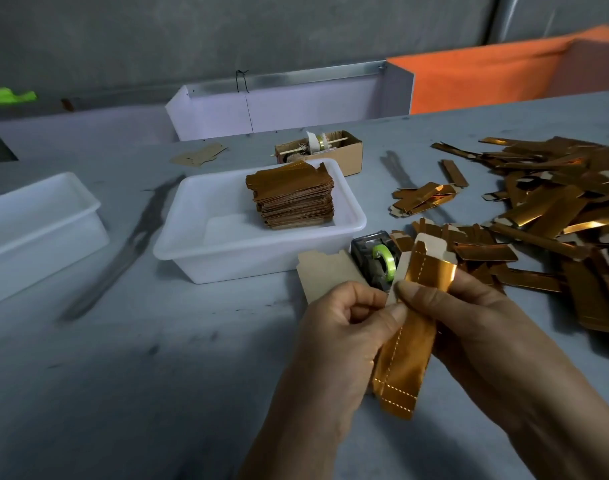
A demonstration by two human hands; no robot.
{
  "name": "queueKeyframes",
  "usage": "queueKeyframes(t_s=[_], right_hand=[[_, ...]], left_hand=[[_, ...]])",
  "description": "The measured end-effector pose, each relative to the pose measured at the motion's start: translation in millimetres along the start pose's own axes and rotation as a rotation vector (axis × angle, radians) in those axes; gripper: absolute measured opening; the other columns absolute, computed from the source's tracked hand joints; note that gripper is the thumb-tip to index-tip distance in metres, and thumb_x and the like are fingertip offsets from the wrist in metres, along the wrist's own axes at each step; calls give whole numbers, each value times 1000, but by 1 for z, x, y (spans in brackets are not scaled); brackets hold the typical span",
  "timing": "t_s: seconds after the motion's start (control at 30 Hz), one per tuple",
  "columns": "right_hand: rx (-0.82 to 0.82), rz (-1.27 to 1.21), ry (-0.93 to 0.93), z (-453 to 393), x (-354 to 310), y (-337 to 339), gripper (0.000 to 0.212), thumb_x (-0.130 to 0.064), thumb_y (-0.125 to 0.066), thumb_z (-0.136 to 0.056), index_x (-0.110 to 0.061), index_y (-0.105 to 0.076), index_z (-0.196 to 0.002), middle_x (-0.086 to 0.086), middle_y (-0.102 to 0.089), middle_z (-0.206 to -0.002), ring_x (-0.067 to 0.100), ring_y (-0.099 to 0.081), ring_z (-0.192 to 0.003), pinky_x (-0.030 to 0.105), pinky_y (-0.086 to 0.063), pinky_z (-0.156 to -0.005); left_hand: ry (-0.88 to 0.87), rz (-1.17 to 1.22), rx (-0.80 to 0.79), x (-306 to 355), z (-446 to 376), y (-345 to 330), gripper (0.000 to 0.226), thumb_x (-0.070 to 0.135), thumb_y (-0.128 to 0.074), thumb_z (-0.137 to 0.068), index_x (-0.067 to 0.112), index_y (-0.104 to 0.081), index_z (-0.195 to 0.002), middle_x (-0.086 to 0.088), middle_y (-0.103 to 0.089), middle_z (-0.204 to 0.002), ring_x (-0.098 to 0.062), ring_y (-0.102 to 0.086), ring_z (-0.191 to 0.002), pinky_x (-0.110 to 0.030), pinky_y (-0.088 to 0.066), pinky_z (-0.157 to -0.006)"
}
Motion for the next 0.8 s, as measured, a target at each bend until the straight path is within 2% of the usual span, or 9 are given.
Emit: queueKeyframes(t_s=[0.07,0.17,0.27,0.4,0.5,0.57,0.63,0.73,0.8], right_hand=[[-7,-46,-39,0,1,2,17,-21,-64,-68,-19,-75,-81,6,-73,-79,19,-71,-75,31,-52,-68],[-19,-59,-55,0,1,6,15,-20,-63,-69,-17,-75,-78,7,-72,-79,20,-71,-74,30,-52,-67],[-13,-58,-57,0,3,7,15,-18,-63,-70,-16,-75,-79,8,-72,-80,19,-71,-72,30,-52,-66],[-18,-93,-36,1,2,3,19,-18,-65,-66,-12,-75,-81,10,-71,-80,17,-68,-68,27,-58,-60],[-47,-129,-32,3,1,1,18,-17,-65,-68,-13,-75,-83,7,-70,-78,14,-66,-67,23,-56,-57],[-63,-160,-37,3,1,2,19,-16,-64,-71,-13,-75,-86,10,-71,-84,17,-68,-72,25,-57,-61],[-59,-208,-41,2,0,4,20,-16,-63,-71,-15,-76,-87,13,-72,-88,20,-70,-76,28,-58,-64],[-41,-263,-32,2,-1,4,21,-14,-61,-71,-18,-76,-86,8,-72,-82,18,-70,-71,26,-57,-58],[-55,-262,-39,1,-2,3,21,-16,-62,-71,-18,-76,-88,7,-71,-81,18,-70,-70,27,-56,-57]], left_hand=[[20,59,-13,1,1,1,10,27,-67,-84,22,-69,-93,-2,-73,-92,-15,-70,-88,-27,-59,-73],[-31,11,36,3,3,3,3,26,-68,-85,26,-71,-84,7,-73,-81,-7,-69,-77,-22,-55,-62],[-153,-152,201,7,8,1,3,30,-70,-84,33,-70,-84,12,-71,-80,-3,-67,-79,-21,-55,-66],[-567,-702,373,19,20,-15,14,22,-65,-85,27,-75,-94,8,-62,-82,-9,-61,-77,-15,-46,-57],[-707,-1025,440,19,29,-29,32,22,-47,-82,17,-76,-95,0,-60,-75,-15,-60,-72,-18,-40,-51],[-666,-821,443,20,27,-21,26,23,-52,-88,22,-75,-99,5,-60,-81,-6,-59,-72,-6,-37,-54],[-378,-384,386,11,20,-9,14,30,-62,-91,32,-70,-102,12,-63,-92,-2,-61,-82,-2,-43,-59],[106,169,56,-14,8,-3,34,49,-75,-69,27,-71,-94,6,-72,-90,-11,-66,-80,-26,-49,-66],[107,200,-50,-13,7,2,30,43,-72,-64,24,-72,-86,-1,-72,-79,-20,-62,-72,-37,-45,-66]])
Point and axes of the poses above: each hand's wrist, its own z-axis away from the middle knuckle, its own y-axis out of the back of the hand, x = y × z, the point moved 4 cm from there along -z, towards the middle knuckle
